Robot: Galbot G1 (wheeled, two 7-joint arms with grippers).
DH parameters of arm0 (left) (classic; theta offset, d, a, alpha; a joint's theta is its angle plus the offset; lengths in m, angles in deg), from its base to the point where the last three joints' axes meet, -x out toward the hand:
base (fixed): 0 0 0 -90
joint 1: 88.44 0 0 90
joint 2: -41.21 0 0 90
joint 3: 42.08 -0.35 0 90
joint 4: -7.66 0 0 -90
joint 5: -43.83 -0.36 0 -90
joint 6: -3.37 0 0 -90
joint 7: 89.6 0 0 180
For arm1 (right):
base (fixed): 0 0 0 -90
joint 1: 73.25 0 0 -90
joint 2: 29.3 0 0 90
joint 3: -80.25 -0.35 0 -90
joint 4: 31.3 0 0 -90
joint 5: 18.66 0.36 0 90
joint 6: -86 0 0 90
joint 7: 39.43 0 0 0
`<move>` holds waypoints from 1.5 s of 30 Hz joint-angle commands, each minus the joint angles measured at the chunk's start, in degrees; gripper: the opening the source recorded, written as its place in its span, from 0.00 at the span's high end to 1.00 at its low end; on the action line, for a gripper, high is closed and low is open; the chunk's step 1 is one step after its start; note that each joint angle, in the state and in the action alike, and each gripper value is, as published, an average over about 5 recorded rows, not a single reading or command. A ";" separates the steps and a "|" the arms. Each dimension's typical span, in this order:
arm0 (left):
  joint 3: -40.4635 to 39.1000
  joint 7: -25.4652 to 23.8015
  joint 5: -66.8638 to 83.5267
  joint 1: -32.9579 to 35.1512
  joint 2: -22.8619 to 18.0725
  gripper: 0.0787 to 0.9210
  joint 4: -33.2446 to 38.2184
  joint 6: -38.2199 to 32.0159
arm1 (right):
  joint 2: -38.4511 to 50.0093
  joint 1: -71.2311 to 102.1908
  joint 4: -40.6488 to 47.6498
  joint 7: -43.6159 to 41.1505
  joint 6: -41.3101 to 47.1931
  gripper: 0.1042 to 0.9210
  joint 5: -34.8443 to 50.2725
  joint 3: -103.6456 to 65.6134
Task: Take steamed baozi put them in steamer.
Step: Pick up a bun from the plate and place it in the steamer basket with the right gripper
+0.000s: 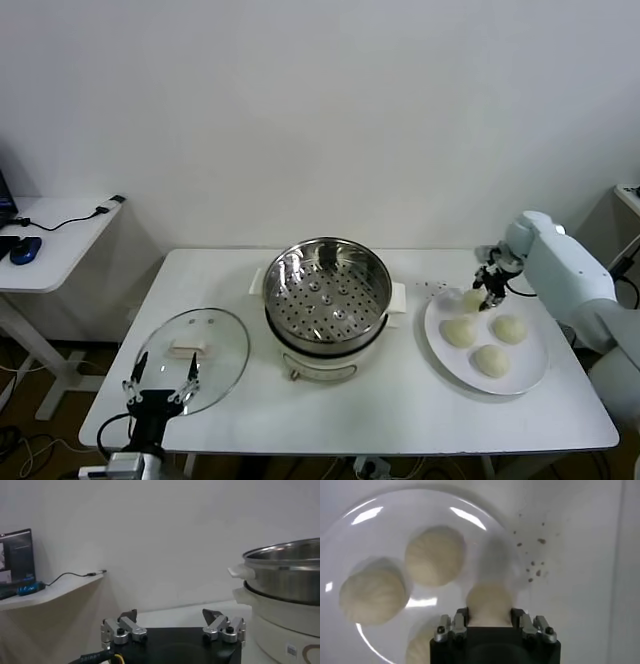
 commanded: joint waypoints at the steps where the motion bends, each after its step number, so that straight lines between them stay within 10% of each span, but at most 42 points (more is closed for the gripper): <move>1: -0.04 -0.13 0.00 0.38 0.18 0.12 0.22 -0.19 | 4.34 -16.33 -14.55 -2.78 -6.71 0.43 11.19 21.39; 22: -0.48 -0.44 -1.00 3.33 0.59 0.12 0.67 -1.03 | -16.80 -28.28 -35.08 1.66 -25.33 0.42 5.86 29.72; 45: -0.10 -0.18 -0.39 4.93 0.75 0.12 0.47 -1.25 | -25.32 -11.61 -20.18 5.83 -31.30 0.42 -11.50 24.80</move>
